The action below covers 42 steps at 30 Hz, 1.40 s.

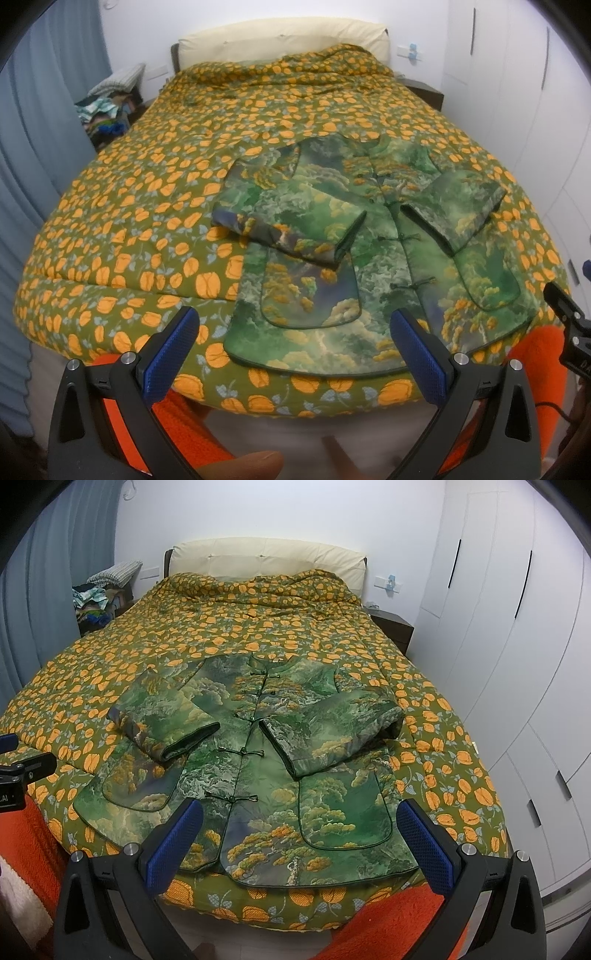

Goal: Fold large clothes

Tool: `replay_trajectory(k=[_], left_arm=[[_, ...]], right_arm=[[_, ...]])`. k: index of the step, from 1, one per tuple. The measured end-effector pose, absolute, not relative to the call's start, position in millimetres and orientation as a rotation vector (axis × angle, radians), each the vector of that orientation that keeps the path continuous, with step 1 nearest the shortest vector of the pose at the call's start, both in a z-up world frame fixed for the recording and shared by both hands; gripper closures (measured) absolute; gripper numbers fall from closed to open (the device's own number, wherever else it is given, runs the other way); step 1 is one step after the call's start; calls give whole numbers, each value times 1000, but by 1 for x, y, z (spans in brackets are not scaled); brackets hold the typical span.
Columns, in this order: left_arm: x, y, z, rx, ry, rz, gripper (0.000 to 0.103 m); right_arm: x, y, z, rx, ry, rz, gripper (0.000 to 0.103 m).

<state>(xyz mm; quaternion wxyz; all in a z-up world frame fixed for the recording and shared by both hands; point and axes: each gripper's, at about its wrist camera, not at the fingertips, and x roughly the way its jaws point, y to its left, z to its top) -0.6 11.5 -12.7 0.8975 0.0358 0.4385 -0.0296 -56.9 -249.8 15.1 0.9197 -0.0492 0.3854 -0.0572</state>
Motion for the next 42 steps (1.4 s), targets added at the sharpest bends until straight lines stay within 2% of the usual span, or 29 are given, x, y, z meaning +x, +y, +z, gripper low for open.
replay_trajectory(k=[21,42], left_arm=[[4,-3,-8,73,917,-73,0],[10,16,-12,86,926,-87,0]], right_arm=[[-60,-254,23,-44,765,-75,0],[-61,-259,27,-19,743,-53,0]])
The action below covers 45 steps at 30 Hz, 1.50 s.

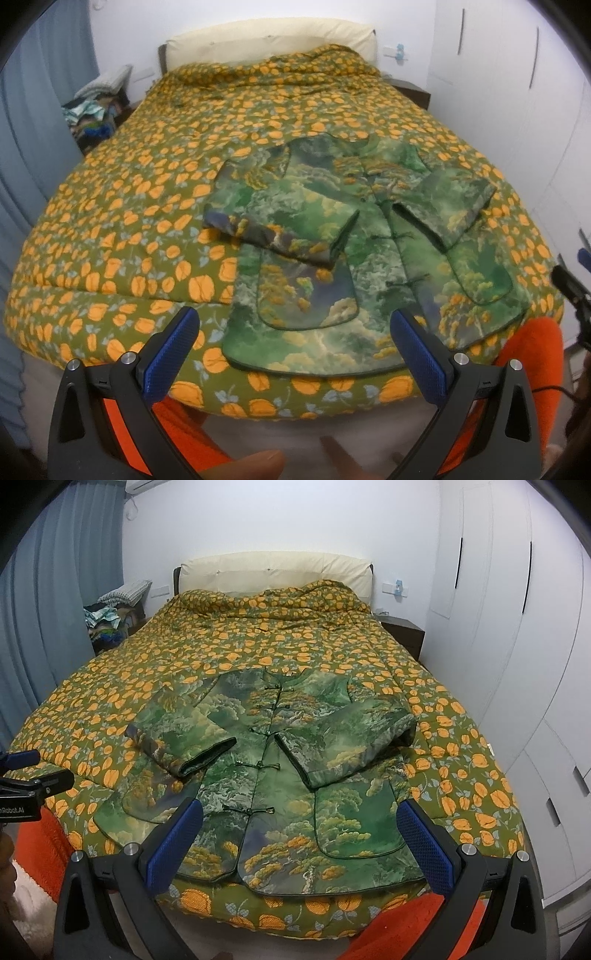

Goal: Fold large clothes

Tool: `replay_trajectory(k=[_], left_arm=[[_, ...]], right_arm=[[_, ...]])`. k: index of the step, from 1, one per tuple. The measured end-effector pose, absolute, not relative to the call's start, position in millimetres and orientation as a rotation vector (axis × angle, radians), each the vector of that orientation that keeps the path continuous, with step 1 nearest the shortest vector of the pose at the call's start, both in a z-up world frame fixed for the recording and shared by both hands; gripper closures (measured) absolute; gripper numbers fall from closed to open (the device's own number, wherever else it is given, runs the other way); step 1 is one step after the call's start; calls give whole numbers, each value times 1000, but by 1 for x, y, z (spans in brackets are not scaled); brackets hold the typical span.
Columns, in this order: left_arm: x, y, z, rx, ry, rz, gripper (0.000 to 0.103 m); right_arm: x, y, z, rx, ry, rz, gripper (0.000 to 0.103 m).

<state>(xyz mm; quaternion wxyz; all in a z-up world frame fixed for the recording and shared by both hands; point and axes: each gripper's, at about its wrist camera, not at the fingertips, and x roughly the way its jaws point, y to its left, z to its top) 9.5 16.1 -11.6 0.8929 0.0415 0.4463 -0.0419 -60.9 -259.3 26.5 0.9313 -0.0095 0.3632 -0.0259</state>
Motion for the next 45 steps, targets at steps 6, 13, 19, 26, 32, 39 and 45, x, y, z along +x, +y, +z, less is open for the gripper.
replay_trajectory(k=[6,13,19,26,32,39,45], left_arm=[[38,55,-29,-2,976,-77,0],[122,123,-116,-124,1180,-146,1],[160,105,-177,-83,1289,-234,4],[175,92,-218,-127,1418,-286,48],[167,85,-202,-107,1350,-265,92],[147,111,-177,-167,1272,-179,98],[139,134,-184,-182,1291,-82,98]], right_arm=[[-58,-268,21,18,765,-28,0],[-37,-334,3,136,754,-36,0],[-2,-414,-51,216,902,-134,0],[-5,-419,-67,215,944,-146,0],[-12,-401,-76,184,959,-152,0],[-14,-385,-73,134,944,-141,0],[-8,-376,-72,114,930,-113,0]])
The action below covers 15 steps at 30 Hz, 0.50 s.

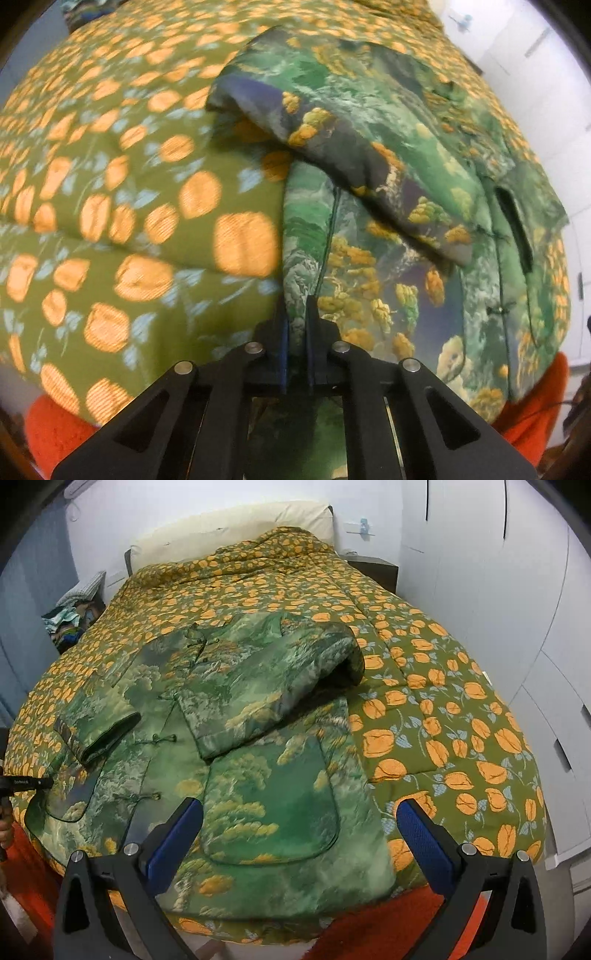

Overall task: Fold large clothes
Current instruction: 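Grasp the hem edge of the green jacket with the left gripper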

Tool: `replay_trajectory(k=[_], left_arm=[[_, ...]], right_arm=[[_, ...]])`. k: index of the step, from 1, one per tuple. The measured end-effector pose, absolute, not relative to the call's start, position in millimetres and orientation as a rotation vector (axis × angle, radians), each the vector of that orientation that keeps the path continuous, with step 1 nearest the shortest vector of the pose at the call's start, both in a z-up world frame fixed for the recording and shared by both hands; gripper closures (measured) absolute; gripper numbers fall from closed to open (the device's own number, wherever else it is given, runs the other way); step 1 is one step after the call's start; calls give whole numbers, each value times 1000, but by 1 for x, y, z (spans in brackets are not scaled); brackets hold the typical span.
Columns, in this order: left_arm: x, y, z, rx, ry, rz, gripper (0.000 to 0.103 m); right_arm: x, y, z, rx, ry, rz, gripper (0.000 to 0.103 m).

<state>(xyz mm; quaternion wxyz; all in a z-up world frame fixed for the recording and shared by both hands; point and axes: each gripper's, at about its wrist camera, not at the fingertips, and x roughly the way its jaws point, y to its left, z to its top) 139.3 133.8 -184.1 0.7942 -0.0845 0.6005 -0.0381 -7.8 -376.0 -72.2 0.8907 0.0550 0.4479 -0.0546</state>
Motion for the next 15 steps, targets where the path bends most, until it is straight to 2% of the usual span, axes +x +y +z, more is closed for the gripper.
replay_trajectory(k=[7,15], left_arm=[[125,149,-178,-199,1295,21,98],[130,104,-182,-149,1320,69,97]], right_arm=[[-10,-355,-69,44,913,-94,0],[6,-316,-78,-43,921,5,0]])
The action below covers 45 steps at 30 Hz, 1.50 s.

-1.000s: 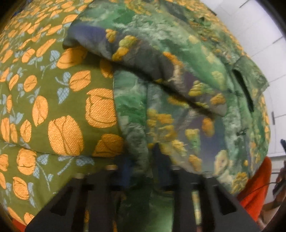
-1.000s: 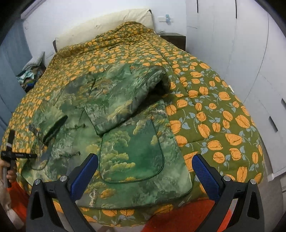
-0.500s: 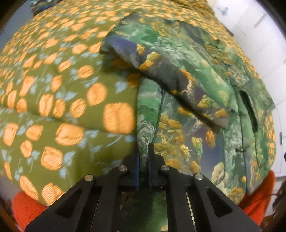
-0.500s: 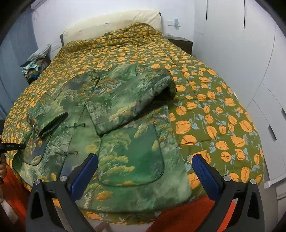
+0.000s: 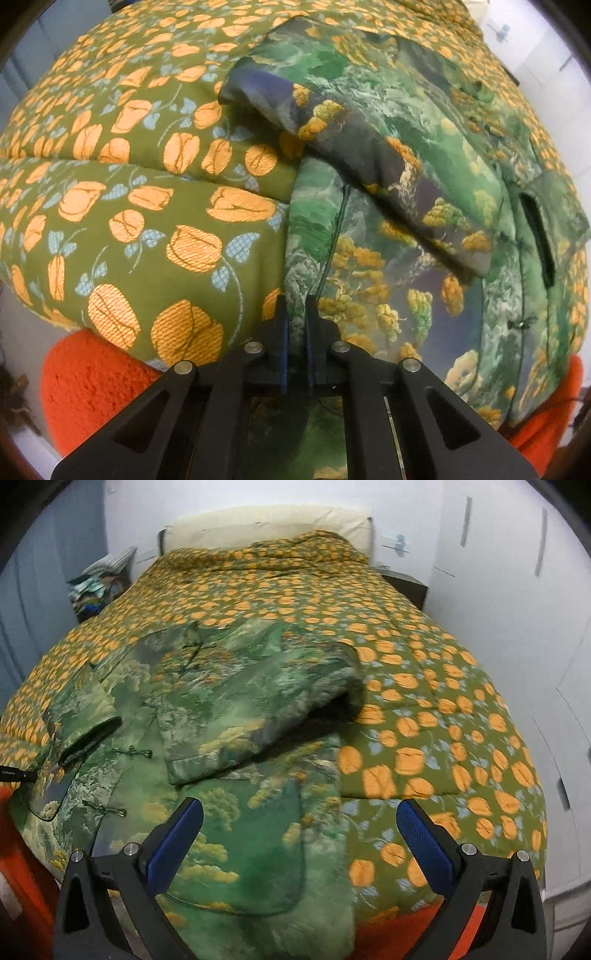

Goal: Fold large clothes

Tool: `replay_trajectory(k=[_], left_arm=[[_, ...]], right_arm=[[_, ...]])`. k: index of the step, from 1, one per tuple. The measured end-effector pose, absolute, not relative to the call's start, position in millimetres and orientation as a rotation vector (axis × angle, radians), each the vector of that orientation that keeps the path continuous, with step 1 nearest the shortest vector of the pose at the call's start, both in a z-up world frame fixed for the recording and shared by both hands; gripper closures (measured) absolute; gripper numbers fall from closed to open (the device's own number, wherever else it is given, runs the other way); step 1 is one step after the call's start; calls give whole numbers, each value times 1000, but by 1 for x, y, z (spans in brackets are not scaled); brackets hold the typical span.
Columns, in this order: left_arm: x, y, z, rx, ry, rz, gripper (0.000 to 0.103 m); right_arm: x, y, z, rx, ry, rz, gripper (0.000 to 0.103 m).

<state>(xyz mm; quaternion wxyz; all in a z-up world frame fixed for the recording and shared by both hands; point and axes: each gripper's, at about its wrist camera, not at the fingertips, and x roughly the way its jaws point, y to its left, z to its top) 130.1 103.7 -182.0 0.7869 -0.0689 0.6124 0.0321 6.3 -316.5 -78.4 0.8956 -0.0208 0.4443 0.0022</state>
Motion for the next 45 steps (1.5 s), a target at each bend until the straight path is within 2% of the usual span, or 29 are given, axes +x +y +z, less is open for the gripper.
replay_trajectory(k=[2,3,4,5,7,11,12,14,15,17,18,19,20,21,28,33,38,45], left_arm=[[135,90,-181,-94,1319,69,92],[131,92,-177,-69,1315,76,85],[133,85,-173,-31,1307,97,73],[134,81,-167,-9,1293,107,67],[135,72,-151,7,1247,113,42],[120,71,-110,-5,1159,113,35],[111,76,-101,-9,1140,107,32],[99,75,-85,-11,1097,96,25],[91,76,-76,-10,1072,87,22],[85,77,-66,-3,1042,73,21],[72,84,-62,-1,1031,66,20],[56,93,-61,0,1023,60,20],[54,101,-62,-1,1018,47,20],[52,105,-62,2,1016,37,20],[67,85,-58,58,999,-30,20],[78,73,-52,108,975,-49,20],[90,60,-50,159,961,-63,20],[100,48,-59,230,983,-69,20]], right_arm=[[15,-302,-81,-80,914,51,0],[22,-290,-84,-116,908,85,0],[30,-277,-87,-159,904,125,0],[36,-265,-91,-191,900,157,0],[51,-241,-102,-253,896,219,0],[86,-202,-139,-398,907,257,3],[92,-196,-149,-440,904,245,10],[107,-188,-174,-529,944,217,16],[115,-188,-187,-545,991,211,25],[123,-199,-191,-483,1044,220,40],[122,-207,-183,-440,1044,224,56],[120,-214,-173,-403,1035,228,66],[117,-222,-161,-375,1014,220,83],[113,-233,-146,-340,989,212,85],[91,-371,-36,10,823,30,89],[66,-481,4,132,754,-183,89],[48,-572,-12,200,786,-365,89],[34,-666,-79,367,903,-512,89]])
